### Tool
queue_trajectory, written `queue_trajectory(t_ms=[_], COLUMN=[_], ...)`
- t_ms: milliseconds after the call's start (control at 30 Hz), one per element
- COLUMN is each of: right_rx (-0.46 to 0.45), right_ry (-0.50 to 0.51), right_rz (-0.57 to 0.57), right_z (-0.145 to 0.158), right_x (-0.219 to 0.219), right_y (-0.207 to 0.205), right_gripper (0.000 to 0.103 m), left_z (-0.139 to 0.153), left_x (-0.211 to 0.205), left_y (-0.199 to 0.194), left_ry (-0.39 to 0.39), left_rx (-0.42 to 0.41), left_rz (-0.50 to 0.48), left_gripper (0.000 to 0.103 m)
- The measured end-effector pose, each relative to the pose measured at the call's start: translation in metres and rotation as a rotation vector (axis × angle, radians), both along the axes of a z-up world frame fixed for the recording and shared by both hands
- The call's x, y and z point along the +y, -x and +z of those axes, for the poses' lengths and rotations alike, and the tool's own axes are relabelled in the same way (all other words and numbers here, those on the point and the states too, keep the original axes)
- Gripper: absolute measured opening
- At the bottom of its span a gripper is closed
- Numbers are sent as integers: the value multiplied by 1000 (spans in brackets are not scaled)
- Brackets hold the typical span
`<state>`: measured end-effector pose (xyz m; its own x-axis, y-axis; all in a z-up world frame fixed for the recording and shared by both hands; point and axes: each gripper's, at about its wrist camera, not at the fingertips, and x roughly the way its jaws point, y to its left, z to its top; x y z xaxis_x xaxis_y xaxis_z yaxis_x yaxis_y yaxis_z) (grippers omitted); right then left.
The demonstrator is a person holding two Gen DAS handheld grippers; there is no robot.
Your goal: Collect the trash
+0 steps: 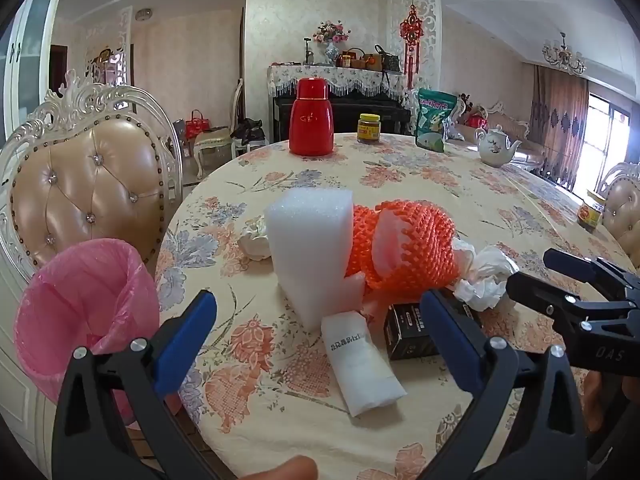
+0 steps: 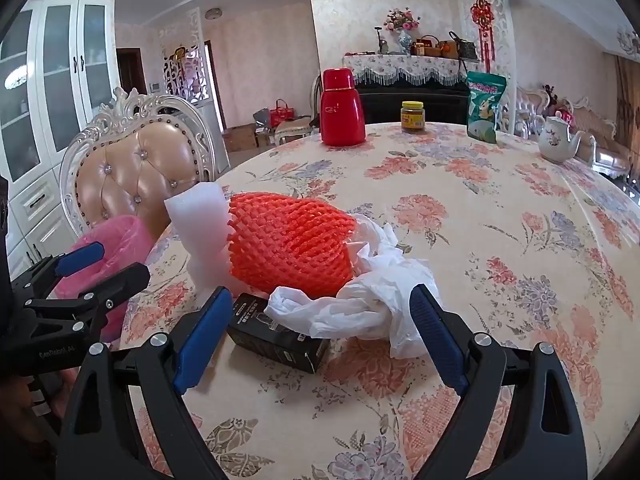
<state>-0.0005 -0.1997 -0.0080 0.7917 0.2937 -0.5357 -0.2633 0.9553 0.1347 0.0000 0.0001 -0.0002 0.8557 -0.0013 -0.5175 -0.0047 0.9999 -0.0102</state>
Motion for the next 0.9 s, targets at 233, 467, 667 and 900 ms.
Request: queue_trajectory(t_ms=[233,467,667,900], right_rx=[4,4,6,5], right_ry=[11,11,8,5], right_rz=[0,0,2,2], right_z=[0,1,-1,-1], right_x=[1,-2,-1,-1], right_y=[-1,-1,-1,-3], right_gripper=[85,85,85,85], left_z=[3,0,0,-3], left_x=[0,4,2,2], left_y=[2,-2,-2,-4], left_ry=[4,9,7,9], left_rx=[5,8,9,12], left_rz=[-7,0,1,0], left_gripper=[99,99,99,99])
